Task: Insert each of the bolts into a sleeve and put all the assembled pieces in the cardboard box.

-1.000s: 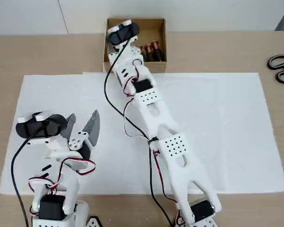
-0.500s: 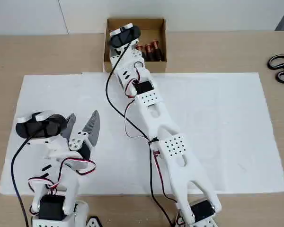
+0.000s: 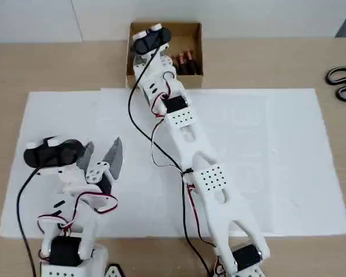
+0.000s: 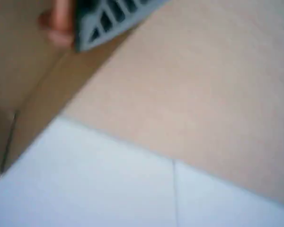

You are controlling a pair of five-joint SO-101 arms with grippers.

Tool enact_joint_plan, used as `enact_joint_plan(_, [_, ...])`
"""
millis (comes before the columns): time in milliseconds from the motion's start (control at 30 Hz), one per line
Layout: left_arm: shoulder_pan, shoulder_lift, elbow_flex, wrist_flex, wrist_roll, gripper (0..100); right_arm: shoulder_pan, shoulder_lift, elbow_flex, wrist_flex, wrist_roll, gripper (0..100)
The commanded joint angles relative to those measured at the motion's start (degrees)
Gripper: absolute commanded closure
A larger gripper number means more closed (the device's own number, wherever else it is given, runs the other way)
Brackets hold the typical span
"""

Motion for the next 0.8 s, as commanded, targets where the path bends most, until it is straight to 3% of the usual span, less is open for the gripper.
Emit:
enact_joint_plan(0, [0.3, -0.5, -0.2, 0.3, -0.2, 78, 0.1, -2.1, -6.9, 4.2, 0.7, 84.9])
enact_joint_plan(333, [0.3, -0.5, -0.2, 0.3, -0.2, 78, 3.6, -10.0, -12.7, 16.9, 0.7, 84.9])
enact_joint_plan(767, [0.1, -0.5, 0.0, 0.3, -0.3, 78, 6.9, -44.1, -12.7, 59.9, 0.8, 85.0])
